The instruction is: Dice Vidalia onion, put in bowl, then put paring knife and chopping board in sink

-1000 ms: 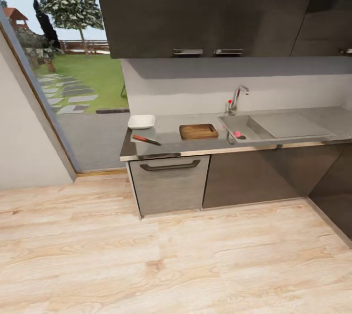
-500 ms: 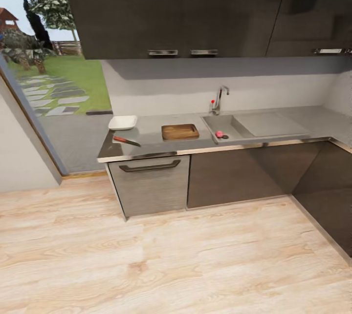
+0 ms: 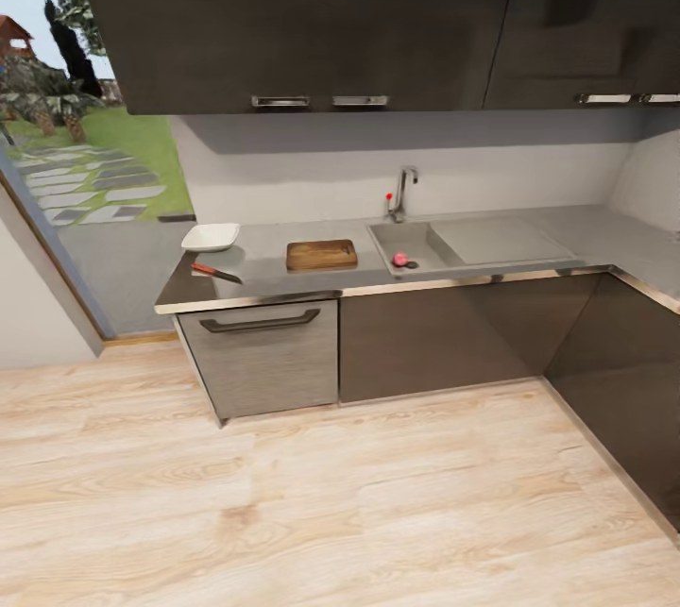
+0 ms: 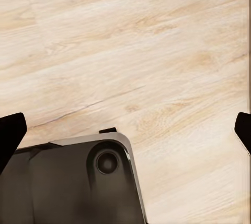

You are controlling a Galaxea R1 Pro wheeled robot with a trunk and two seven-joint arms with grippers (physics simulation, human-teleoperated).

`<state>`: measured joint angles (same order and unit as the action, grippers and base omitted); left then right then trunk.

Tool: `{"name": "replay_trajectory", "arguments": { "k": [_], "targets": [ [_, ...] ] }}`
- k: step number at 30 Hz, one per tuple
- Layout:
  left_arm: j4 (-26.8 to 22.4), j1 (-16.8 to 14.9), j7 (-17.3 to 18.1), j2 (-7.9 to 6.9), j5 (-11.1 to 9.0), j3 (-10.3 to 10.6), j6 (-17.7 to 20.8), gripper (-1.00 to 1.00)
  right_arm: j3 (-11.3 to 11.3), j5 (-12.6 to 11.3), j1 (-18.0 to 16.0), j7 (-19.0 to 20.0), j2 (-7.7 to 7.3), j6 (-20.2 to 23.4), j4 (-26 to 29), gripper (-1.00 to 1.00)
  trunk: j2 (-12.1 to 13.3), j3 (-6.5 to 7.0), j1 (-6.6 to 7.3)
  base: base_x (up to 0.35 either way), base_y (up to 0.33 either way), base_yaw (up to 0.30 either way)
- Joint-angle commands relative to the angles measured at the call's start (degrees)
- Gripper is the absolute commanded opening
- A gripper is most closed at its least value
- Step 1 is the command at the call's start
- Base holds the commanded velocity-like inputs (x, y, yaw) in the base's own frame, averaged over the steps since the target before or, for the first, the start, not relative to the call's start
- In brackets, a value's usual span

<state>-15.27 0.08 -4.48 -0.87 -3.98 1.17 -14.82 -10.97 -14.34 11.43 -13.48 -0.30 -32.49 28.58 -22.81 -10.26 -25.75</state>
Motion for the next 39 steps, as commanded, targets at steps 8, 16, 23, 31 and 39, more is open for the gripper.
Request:
{"name": "replay_trajectory", "arguments": {
  "k": [8,16,23,31,39],
  "targets": [
    [-0.03,0.01,-0.09,-0.01,-0.41,0.15,-0.13,1.0,-0.47,-0.42,-0.01,-0.4,-0.06,-0.03,0.08,1.0,-0.11,-0.09,-0.04,0.0,-0.32,0.0],
    [-0.03,0.01,-0.09,-0.01,-0.41,0.15,-0.13,1.0,-0.54,-0.42,-0.01,-0.4,0.02,-0.03,0.08,1.0,-0.11,-0.09,-0.04,0.061,-0.318,0.007],
    [-0.03,0.01,-0.04,-0.01,-0.41,0.15,-0.13,1.0,-0.55,-0.42,-0.01,-0.4,0.08,-0.03,0.08,1.0,-0.11,-0.09,-0.04,0.142,-0.288,0.056],
    [0.03,0.01,-0.01,-0.01,-0.41,0.15,-0.13,1.0,-0.55,-0.42,-0.01,-0.4,0.11,0.05,0.08,1.0,-0.11,-0.09,-0.04,0.207,-0.242,0.063],
    [0.06,0.01,-0.02,-0.01,-0.41,0.15,-0.13,1.0,-0.55,-0.42,-0.01,-0.4,0.12,0.09,0.08,1.0,-0.11,-0.09,-0.04,0.217,-0.234,0.054]
  ]
}}
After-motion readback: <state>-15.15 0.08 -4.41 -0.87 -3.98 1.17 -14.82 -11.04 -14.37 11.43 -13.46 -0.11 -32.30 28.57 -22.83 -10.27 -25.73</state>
